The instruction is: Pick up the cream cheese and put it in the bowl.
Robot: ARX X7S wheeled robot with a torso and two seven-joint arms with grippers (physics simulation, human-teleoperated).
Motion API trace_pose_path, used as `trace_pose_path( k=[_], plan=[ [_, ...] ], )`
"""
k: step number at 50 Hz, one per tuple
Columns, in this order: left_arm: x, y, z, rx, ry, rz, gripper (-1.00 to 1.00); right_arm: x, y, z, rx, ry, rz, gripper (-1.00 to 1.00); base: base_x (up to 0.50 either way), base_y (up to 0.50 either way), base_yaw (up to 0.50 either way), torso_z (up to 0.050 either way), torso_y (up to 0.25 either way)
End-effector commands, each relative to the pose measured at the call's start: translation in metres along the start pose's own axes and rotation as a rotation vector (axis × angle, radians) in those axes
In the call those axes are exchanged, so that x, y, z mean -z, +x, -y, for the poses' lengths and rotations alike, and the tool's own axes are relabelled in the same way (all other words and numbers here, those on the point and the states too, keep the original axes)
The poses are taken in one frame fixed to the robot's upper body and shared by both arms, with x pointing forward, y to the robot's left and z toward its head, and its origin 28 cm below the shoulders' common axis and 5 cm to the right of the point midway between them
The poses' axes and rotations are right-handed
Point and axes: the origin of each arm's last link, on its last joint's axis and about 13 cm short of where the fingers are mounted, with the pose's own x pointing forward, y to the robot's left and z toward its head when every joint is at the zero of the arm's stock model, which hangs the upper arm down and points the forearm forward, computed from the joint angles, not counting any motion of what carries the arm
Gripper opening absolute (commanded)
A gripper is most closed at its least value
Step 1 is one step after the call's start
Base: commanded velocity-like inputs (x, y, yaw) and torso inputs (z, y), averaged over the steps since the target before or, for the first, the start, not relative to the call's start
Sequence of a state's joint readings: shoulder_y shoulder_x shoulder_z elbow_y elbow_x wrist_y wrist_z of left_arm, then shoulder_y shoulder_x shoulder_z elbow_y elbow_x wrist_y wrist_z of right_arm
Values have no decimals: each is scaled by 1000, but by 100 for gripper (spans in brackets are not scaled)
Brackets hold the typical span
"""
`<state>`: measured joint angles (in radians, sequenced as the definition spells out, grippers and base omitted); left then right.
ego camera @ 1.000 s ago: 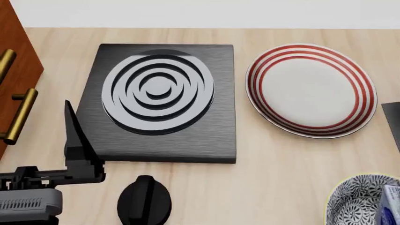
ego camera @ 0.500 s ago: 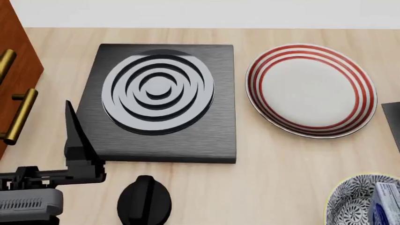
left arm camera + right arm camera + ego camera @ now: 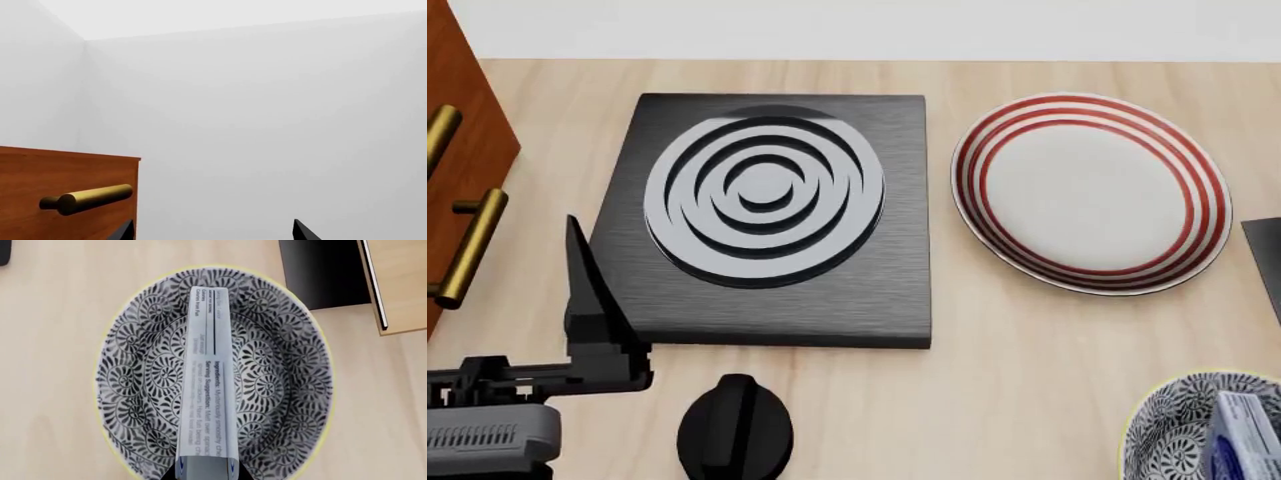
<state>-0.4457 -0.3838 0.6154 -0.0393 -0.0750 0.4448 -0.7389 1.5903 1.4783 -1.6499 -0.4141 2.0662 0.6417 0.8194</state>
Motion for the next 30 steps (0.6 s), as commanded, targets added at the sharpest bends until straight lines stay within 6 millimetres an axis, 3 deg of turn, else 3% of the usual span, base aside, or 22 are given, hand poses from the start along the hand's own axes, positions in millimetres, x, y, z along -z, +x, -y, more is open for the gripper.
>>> trace_pose_path(
  k=[1,30],
  plan=[
    [0,0,0,-1,-1,-2,100,-11,-4,0,0,-9,78,-100,0,0,0,0,0],
    [1,0,0,2,1,-6,100,-10,7,3,4,13,65,-100,0,0,0,0,0]
  ],
)
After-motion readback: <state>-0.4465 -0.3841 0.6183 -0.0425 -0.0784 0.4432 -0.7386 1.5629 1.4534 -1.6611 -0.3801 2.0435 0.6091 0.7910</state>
